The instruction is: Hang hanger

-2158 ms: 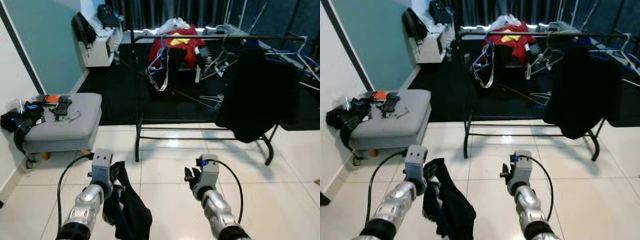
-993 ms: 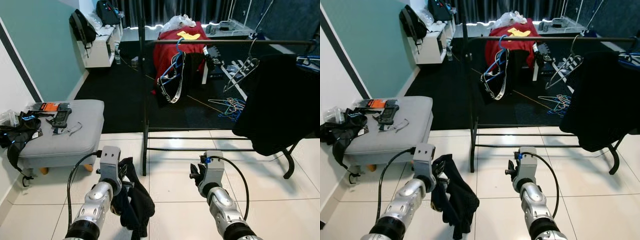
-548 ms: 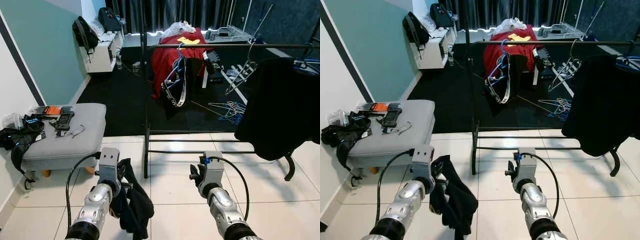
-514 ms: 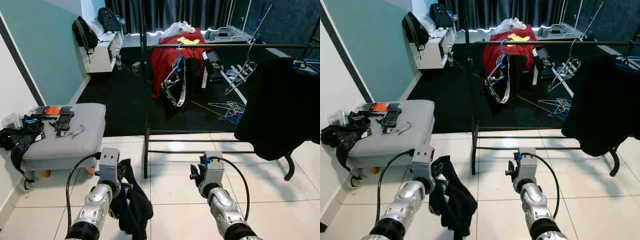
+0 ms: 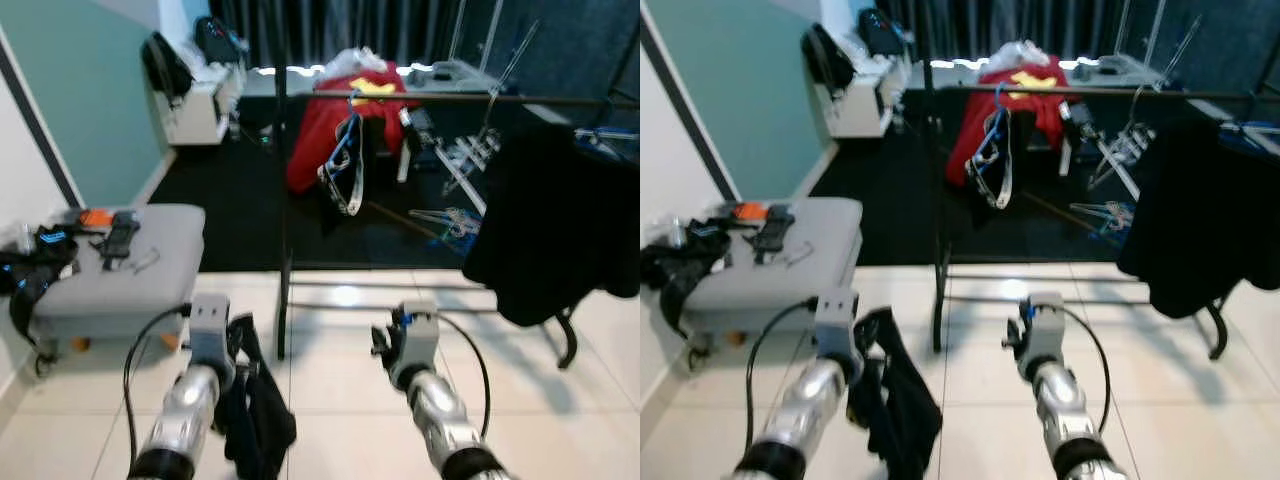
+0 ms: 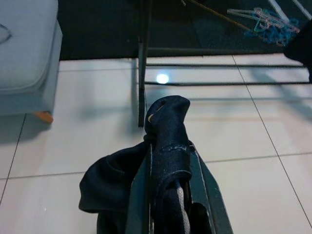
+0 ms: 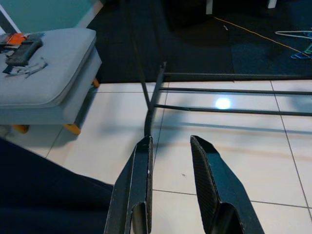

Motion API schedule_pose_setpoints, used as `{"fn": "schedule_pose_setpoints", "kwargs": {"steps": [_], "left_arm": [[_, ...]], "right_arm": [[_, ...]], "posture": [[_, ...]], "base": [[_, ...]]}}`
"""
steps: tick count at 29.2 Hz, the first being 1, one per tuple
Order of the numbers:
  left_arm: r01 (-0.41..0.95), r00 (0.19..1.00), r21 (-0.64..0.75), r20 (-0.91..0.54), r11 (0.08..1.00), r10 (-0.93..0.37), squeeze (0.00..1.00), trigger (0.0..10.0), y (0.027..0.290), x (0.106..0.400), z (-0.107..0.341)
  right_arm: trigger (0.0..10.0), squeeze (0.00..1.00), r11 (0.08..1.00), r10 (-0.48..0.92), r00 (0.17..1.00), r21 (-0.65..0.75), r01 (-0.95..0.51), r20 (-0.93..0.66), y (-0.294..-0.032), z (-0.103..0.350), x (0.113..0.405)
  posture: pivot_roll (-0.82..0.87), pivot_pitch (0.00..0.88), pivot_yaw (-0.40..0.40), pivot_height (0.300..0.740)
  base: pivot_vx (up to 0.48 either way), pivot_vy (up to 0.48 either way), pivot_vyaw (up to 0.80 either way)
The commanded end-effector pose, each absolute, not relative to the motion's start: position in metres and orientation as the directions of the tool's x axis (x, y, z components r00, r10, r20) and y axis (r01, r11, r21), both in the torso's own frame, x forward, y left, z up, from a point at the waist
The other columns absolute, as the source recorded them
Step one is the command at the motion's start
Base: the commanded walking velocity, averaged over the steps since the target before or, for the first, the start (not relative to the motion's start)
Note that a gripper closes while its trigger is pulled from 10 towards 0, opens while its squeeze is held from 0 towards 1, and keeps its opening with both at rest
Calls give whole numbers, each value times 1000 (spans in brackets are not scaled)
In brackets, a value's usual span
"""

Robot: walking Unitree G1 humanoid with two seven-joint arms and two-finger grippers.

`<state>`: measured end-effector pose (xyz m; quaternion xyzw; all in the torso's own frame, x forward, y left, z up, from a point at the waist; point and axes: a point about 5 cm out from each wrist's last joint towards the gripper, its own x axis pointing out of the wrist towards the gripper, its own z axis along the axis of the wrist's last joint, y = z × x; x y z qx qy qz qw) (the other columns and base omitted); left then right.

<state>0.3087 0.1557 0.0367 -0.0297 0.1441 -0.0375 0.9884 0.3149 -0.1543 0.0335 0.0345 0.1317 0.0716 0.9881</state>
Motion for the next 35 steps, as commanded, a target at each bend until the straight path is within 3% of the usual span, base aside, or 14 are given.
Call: {"fn": "schedule_pose_setpoints", "kwargs": {"steps": [1, 7, 12, 17, 18, 22, 27, 28, 29, 35], "left_arm": [[75, 958, -57, -273, 996, -88, 0, 10000, 157, 311, 40], [85, 962, -53, -257, 995, -95, 0, 10000, 157, 314, 46], [57, 958, -33, -278, 998, -64, 0, 10000, 164, 313, 43], [112, 968, -53, -221, 992, -121, 0, 10000, 155, 319, 58], [124, 974, -39, -188, 992, -129, 0, 10000, 154, 326, 68], [115, 983, 2, -144, 993, -114, 0, 10000, 154, 340, 89], [158, 973, 76, -180, 985, -142, 0, 10000, 154, 347, 99], [177, 969, 94, -191, 980, -157, 0, 10000, 153, 347, 102], [181, 969, 106, -187, 978, -159, 0, 10000, 153, 349, 108], [137, 980, 127, -160, 982, -116, 0, 10000, 154, 360, 143]], "right_arm": [[10000, 0, 986, 160, 948, 93, -139, -276, -151, 30, 313], [10000, 0, 983, 173, 953, 109, -150, -248, -149, 37, 315], [10000, 0, 983, 173, 949, 99, -151, -264, -149, 31, 311], [10000, 0, 975, 220, 952, 92, -204, -213, -147, 40, 314], [10000, 0, 952, 306, 938, 64, -300, -163, -142, 46, 312], [10000, 0, 891, 444, 887, -38, -452, -128, -136, 53, 305], [10000, 0, 801, 589, 801, -51, -596, -107, -127, 57, 297], [10000, 102, 769, 629, 770, -58, -636, -108, -124, 57, 294], [10000, 1000, 737, 667, 737, -55, -674, -108, -120, 57, 291], [10000, 1000, 673, 730, 678, -82, -735, -86, -102, 62, 290]], "posture": [[-65, 13, 16, 740], [-57, 18, 11, 740], [-62, 0, 23, 740], [-64, 5, 50, 740], [-68, 9, 59, 740], [-83, 6, 68, 740], [-83, 9, 78, 740], [-82, 9, 79, 740], [-79, 8, 81, 740], [-66, 10, 97, 740]], "base": [[0, 0, 0], [0, 0, 0], [0, 470, 0], [0, 0, 0], [0, 0, 0], [0, 0, 0], [0, 0, 0], [0, 0, 0], [0, 0, 0], [0, 0, 0]]}}
